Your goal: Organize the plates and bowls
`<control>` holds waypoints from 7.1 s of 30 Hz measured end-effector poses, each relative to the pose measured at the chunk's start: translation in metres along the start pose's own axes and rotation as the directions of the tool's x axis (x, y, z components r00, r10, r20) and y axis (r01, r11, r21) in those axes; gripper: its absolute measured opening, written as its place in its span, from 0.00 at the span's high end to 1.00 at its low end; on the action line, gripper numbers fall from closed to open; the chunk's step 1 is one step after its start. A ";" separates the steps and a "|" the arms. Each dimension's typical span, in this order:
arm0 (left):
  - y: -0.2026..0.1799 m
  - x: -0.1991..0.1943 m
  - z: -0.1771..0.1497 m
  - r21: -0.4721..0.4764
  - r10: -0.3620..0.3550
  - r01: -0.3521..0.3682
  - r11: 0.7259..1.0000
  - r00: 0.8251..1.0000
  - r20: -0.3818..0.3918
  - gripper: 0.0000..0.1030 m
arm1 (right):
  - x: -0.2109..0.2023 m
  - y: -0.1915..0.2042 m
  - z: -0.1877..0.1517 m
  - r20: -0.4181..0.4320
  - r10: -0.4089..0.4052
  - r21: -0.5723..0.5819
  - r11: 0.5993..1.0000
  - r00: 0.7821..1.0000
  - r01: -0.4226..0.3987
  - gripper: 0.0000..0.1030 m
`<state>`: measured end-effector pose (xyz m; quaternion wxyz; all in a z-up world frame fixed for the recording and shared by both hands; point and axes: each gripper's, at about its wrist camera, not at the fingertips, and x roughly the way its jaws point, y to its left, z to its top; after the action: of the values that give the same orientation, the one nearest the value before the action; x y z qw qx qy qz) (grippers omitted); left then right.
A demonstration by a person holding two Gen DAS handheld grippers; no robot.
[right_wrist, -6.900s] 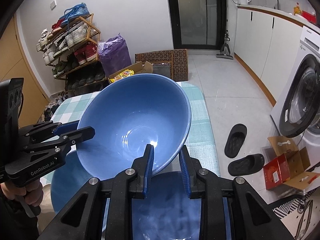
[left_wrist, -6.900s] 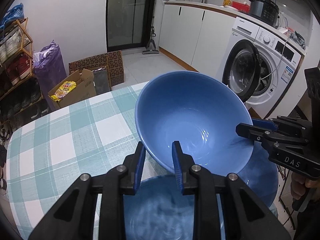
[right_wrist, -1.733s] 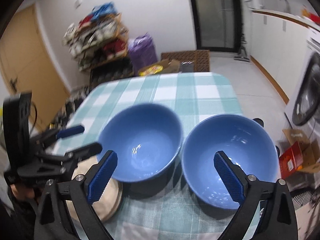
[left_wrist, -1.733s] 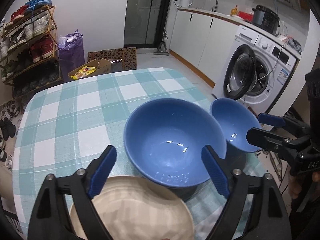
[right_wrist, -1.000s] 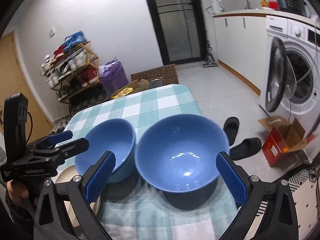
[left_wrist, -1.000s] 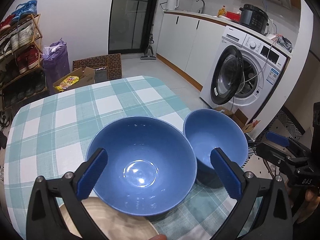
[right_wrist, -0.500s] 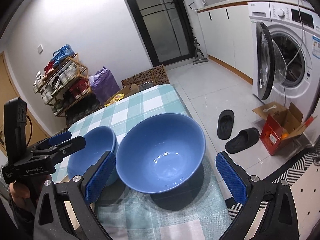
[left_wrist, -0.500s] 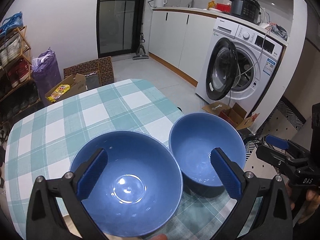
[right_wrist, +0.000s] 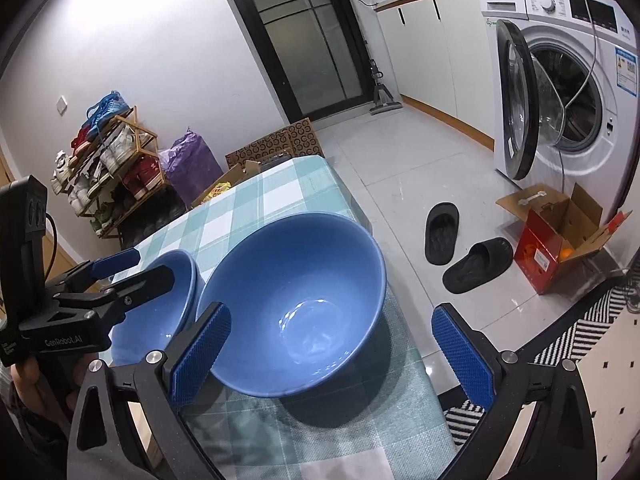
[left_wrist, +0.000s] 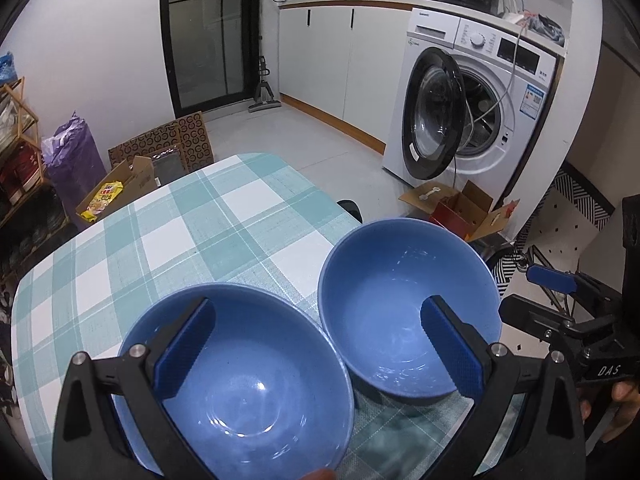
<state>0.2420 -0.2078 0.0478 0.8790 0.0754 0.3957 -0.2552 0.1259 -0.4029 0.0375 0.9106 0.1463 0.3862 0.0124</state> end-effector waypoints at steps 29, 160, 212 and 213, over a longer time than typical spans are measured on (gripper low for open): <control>-0.018 0.055 0.019 0.101 -0.037 0.048 0.994 0.994 -0.107 0.43 | 0.038 -0.005 -0.014 -0.078 0.060 0.026 0.998 0.995 -0.058 0.11; -0.019 -0.027 0.002 0.065 -0.004 0.006 0.998 1.000 -0.020 0.73 | -0.042 0.034 -0.008 0.080 -0.014 -0.085 0.996 0.997 0.021 0.72; 0.111 -0.069 -0.058 -0.168 0.101 -0.096 0.981 0.995 0.025 0.73 | 0.023 0.191 -0.010 -0.028 0.054 -0.334 0.941 0.998 -0.060 0.72; 0.111 -0.068 -0.059 -0.169 0.101 -0.096 0.981 0.995 0.021 0.73 | 0.026 0.191 -0.010 -0.032 0.053 -0.334 0.941 0.998 -0.061 0.72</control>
<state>0.2218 -0.0661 0.0500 0.8995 0.0165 0.3985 -0.1783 0.1544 -0.2137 0.0652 0.9170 0.0006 0.3846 0.1056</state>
